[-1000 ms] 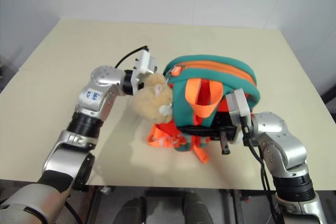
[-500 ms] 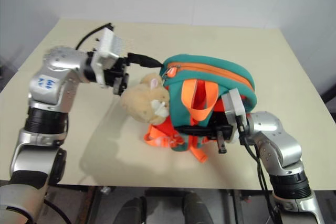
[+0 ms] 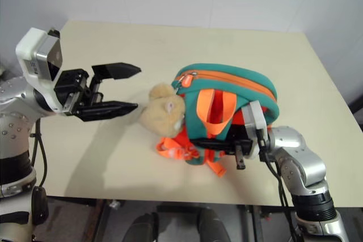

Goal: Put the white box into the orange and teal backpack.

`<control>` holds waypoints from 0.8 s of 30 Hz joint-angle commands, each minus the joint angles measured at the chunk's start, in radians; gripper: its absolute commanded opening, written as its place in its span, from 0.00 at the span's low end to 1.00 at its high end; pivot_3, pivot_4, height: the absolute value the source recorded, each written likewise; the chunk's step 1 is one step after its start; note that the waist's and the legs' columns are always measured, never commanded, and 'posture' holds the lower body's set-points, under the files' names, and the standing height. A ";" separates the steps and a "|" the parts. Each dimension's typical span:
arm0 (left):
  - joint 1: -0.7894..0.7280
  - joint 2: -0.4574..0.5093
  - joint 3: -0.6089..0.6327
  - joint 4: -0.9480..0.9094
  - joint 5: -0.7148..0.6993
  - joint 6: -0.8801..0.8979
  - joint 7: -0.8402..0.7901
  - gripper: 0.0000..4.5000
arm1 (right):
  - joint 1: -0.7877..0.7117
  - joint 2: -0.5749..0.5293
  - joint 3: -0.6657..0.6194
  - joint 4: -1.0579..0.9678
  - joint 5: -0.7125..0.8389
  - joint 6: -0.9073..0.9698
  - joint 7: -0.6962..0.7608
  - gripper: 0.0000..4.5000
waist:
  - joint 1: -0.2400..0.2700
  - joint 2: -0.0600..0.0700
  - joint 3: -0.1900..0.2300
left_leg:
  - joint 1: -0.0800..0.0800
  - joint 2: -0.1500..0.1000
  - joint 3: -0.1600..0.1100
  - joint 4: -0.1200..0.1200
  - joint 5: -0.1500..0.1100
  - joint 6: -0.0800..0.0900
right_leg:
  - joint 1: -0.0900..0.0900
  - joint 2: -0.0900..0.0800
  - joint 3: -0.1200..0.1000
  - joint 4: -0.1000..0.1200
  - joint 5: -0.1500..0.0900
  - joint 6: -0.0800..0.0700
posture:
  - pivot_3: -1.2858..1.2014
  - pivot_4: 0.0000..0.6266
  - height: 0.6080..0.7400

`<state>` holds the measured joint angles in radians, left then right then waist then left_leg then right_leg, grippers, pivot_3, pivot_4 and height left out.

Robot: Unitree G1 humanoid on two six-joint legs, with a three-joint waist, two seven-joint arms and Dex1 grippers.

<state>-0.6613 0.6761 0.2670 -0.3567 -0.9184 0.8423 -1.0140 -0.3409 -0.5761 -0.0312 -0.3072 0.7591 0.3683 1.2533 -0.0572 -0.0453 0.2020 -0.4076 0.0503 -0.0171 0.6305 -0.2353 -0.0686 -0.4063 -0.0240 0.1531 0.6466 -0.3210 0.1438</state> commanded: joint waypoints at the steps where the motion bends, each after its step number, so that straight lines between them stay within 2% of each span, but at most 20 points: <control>1: 0.014 -0.016 -0.002 -0.087 -0.069 0.024 0.082 1.00 | 0.005 0.013 -0.038 -0.025 0.029 -0.033 -0.001 0.00 | 0.000 0.000 0.000 | 0.000 0.000 0.000 0.000 0.000 0.000 | 0.000 0.000 0.000 0.000 0.000 0.000 | 0.52 0.24 1.00; 7: 0.017 -0.028 -0.066 -0.132 -0.090 0.055 0.173 1.00 | 0.009 0.023 -0.046 -0.018 0.025 -0.047 -0.006 0.00 | -0.002 0.000 0.000 | 0.001 0.000 0.000 0.000 0.000 0.000 | 0.001 0.000 0.000 -0.001 0.000 0.000 | 0.52 0.24 1.00; 14: -0.013 0.017 -0.213 -0.092 0.061 0.033 0.185 1.00 | 0.011 0.029 -0.043 -0.024 0.016 -0.052 -0.023 0.00 | -0.001 0.000 0.000 | 0.001 0.000 0.000 -0.001 0.000 0.000 | 0.001 0.000 0.000 -0.002 0.000 0.000 | 0.52 0.24 1.00; 17: -0.053 -0.004 -0.224 -0.065 0.075 0.019 0.189 0.87 | 0.013 0.030 -0.044 -0.025 0.015 -0.055 -0.031 0.00 | 0.000 0.000 0.000 | 0.001 -0.001 0.000 -0.001 0.000 0.000 | 0.001 0.000 0.000 -0.003 0.000 0.000 | 0.52 0.24 1.00; 24: -0.095 0.004 -0.186 -0.042 0.045 0.018 0.171 0.41 | 0.035 0.048 -0.065 -0.039 0.030 -0.083 -0.052 0.00 | -0.001 0.000 0.000 | 0.001 -0.001 0.000 -0.003 0.000 0.000 | 0.001 0.000 0.000 -0.003 0.000 0.000 | 0.52 0.24 1.00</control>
<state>-0.7339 0.6687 0.0363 -0.3885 -0.8577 0.8807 -0.8355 -0.3057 -0.5402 -0.0553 -0.3074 0.7652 0.3137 1.2104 -0.0581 -0.0453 0.2020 -0.4068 0.0498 -0.0166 0.6279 -0.2353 -0.0686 -0.4056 -0.0238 0.1534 0.6434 -0.3214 0.1434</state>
